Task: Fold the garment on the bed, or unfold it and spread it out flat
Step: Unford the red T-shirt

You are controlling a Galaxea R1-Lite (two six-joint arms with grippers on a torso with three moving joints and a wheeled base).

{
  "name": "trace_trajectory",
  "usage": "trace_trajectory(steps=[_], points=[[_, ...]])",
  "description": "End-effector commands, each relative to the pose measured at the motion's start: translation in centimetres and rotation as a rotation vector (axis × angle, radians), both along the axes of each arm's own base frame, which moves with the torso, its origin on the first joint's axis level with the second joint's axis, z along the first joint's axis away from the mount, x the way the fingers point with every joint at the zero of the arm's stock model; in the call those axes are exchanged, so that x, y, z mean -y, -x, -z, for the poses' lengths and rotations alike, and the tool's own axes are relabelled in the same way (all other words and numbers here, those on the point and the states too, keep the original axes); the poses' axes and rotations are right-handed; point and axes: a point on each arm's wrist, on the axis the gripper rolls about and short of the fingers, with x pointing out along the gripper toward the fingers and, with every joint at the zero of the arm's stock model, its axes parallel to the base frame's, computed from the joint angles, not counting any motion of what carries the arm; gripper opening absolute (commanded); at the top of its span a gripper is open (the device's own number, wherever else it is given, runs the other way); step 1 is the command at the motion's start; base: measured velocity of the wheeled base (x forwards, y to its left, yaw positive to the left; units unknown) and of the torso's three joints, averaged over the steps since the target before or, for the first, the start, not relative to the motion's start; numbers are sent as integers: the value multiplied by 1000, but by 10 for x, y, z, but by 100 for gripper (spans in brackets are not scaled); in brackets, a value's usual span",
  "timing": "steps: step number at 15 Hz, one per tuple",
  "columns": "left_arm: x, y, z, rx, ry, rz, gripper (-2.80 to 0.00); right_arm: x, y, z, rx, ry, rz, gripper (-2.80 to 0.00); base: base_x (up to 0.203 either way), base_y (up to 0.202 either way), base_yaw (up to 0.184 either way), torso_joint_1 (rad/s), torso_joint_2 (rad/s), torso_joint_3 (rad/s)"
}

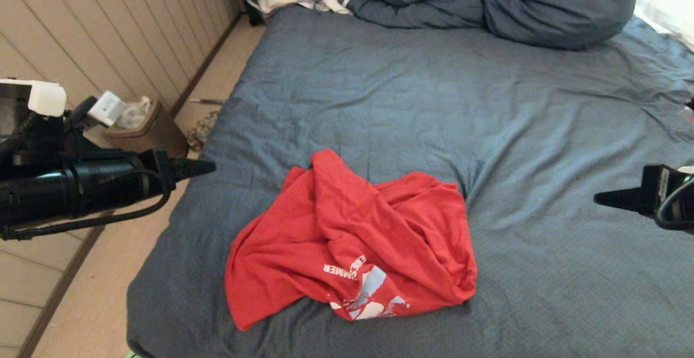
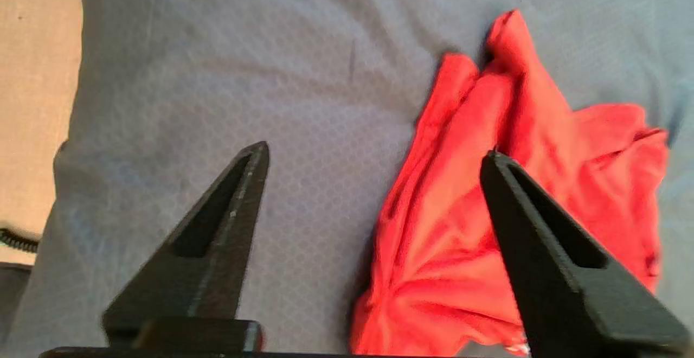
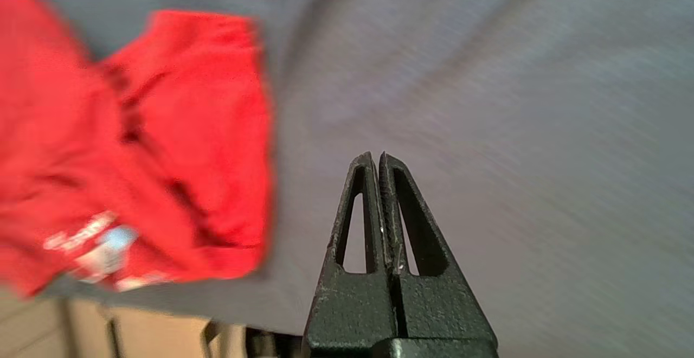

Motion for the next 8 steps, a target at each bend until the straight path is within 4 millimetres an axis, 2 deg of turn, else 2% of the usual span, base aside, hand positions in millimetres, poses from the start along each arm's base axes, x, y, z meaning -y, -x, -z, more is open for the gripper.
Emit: trace_trajectory(steps=[1,2,5,8], points=[[4,-1,-18,-6,6,18,0,-19,-16,-3,-17,-22,-88,-280,0,0,0,0,0,0],[8,0,-20,-25,3,32,-280,-27,-23,-4,-26,-30,-119,-280,0,0,0,0,0,0],[19,-5,-35,-57,33,59,-280,-52,-48,-4,-53,-34,-206,-280,0,0,0,0,0,0],[41,-16,-33,-101,79,102,-280,-81,-72,-2,-74,-29,-293,-280,0,0,0,0,0,0]])
